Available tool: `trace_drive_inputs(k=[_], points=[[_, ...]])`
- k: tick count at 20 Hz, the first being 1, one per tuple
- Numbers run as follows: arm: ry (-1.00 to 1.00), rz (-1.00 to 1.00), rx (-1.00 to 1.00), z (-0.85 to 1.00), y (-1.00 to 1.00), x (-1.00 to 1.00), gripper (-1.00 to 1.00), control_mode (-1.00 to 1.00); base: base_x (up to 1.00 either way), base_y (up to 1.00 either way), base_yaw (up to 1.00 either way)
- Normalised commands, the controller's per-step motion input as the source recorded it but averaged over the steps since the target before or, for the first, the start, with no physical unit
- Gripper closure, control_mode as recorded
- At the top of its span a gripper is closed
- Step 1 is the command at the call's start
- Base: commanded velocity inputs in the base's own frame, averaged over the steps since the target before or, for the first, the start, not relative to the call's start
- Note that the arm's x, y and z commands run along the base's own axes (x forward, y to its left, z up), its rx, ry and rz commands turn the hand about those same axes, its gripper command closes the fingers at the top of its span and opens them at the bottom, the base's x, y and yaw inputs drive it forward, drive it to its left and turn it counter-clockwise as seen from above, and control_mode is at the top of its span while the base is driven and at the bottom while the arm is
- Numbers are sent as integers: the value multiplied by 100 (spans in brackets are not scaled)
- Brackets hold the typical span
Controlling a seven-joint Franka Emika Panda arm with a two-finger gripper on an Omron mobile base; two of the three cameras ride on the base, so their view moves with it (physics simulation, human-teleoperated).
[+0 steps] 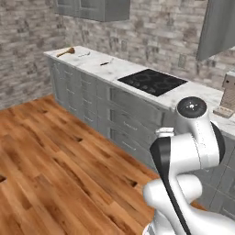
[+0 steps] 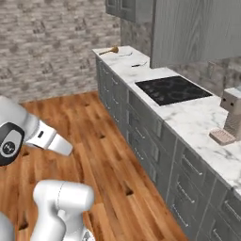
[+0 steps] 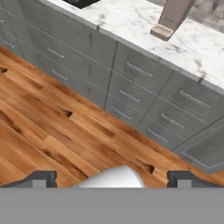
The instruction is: Organize the utensils by type. Pick up the wooden spoons from the counter and place them in the open cabinet. Then pick up the metallic utensils from the counter and place them in the open drawer.
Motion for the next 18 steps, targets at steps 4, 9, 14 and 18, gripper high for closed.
trace_drive_inputs(k=[4,9,14,18], points=[[0,0,0,0,0,0,-100,100,95,48,-5],[0,0,0,0,0,0,-100,100,100,46,-13],[0,0,0,0,0,0,-100,100,100,50,-15],[0,0,0,0,0,0,-100,100,98,52,-29]])
